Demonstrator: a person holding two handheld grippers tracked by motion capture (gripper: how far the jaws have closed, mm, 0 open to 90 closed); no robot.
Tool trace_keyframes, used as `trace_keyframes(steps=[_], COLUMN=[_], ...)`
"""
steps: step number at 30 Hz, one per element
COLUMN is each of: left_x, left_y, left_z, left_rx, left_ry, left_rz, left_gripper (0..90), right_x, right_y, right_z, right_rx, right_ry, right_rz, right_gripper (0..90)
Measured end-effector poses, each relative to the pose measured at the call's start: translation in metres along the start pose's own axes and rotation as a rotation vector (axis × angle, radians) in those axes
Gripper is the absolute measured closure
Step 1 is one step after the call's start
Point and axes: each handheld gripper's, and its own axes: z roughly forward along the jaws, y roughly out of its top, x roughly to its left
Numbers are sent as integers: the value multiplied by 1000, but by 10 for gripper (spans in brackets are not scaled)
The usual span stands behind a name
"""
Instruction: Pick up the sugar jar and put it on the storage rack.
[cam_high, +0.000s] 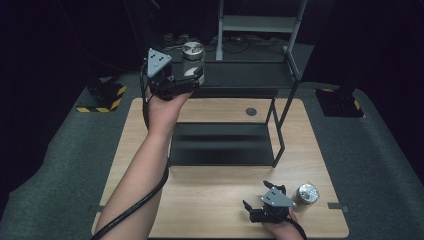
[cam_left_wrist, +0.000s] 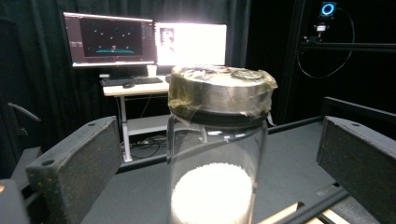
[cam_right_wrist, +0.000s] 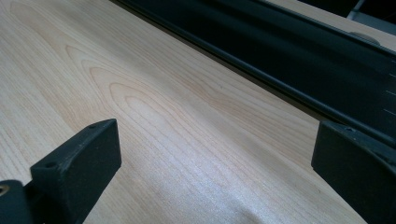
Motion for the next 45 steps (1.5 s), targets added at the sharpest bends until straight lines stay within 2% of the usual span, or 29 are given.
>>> trace_keyframes(steps=[12, 20, 28, 30, 45], left_x=[-8, -6, -3, -4, 0], left_y=[-6, -15, -27, -31, -62], left_z=[-25, -41, -62, -67, -105], left_rx=[-9, -14, -18, -20, 25], left_ry=[20, 12, 8, 13, 9], left_rz=[44, 45, 45, 59, 65], left_gripper=[4, 4, 4, 4, 4], right_x=[1, 1, 1, 2, 3], right_y=[1, 0, 1, 1, 2], right_z=[0, 0, 0, 0, 1], right_rx=[3, 2, 3, 4, 9], right_ry=[-2, -1, -3, -3, -6], right_rz=[-6, -10, -12, -12, -22], right_gripper=[8, 8, 8, 8, 8])
